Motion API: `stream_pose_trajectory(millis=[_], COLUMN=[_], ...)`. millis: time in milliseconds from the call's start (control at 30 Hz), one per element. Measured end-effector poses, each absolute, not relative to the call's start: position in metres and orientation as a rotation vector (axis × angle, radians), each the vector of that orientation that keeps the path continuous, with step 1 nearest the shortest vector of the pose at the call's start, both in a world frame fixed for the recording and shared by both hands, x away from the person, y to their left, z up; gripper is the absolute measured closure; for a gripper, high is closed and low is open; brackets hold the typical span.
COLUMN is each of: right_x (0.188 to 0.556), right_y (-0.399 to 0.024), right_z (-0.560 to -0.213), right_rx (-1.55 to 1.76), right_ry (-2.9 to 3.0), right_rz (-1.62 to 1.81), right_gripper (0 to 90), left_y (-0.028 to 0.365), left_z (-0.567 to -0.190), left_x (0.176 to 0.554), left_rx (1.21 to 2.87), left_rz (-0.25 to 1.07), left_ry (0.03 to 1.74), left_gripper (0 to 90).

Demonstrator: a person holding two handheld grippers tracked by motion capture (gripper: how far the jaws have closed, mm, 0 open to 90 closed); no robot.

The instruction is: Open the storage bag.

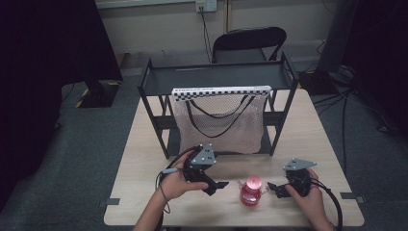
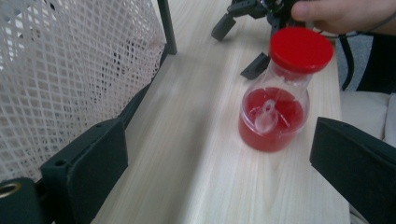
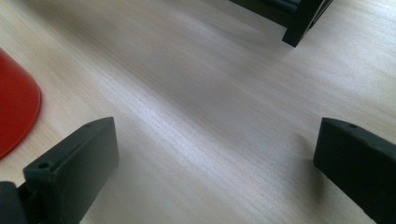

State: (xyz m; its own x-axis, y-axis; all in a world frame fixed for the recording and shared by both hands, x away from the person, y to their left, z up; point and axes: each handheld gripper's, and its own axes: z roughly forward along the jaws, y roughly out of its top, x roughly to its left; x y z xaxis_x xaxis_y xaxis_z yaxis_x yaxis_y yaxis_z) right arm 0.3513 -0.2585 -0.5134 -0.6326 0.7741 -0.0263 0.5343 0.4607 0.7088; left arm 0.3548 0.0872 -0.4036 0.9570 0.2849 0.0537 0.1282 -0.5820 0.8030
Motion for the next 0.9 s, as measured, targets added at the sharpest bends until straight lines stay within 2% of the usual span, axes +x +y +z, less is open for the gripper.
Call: stream_pose_trajectory(millis=[633,900], right_x=[0.351,0.351], right_y=[-0.258,-0.258], right_z=[-0.513,-0.513], right_rx=[1.108,1.108], right_ry=[2.369,2.369], right_rz=[0.968,0.968], right_gripper=[0.0,0.0], left_y=[0.081,0.08], left_z=[-0.372,-0.364], left_x=[0.362,0.366], left_rx=[2.08,2.042], left_rz=[0.265,0.328], left_ry=[0.258,0.254], left_gripper=[3.5,2.9])
